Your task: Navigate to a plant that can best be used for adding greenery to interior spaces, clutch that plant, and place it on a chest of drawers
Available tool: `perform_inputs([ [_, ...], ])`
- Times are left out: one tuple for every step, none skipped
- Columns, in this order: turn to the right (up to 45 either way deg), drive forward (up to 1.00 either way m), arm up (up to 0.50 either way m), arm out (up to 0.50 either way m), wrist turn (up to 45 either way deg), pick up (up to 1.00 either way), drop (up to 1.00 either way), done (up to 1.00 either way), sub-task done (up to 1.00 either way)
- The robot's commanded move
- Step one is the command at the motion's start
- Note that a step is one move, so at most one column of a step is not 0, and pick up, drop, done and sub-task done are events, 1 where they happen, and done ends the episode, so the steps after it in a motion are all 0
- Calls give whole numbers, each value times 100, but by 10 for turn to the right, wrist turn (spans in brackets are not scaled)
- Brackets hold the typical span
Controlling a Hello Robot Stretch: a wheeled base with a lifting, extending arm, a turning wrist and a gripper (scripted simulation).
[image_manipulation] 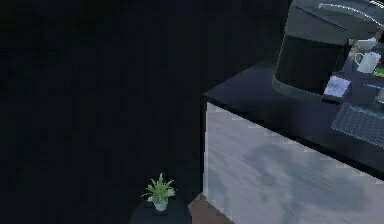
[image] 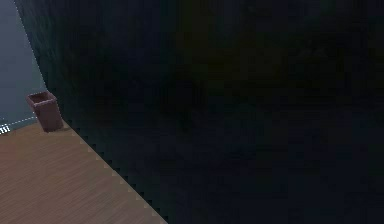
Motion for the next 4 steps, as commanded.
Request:
perform_inputs([
  [0, 0, 0, 22, 0, 0, 0, 0, 0],
  [0, 0, 0, 0, 450, 0, 0, 0, 0],
  [0, 0, 0, 0, 450, 0, 0, 0, 0],
  [0, 0, 0, 0, 450, 0, 0, 0, 0],
])
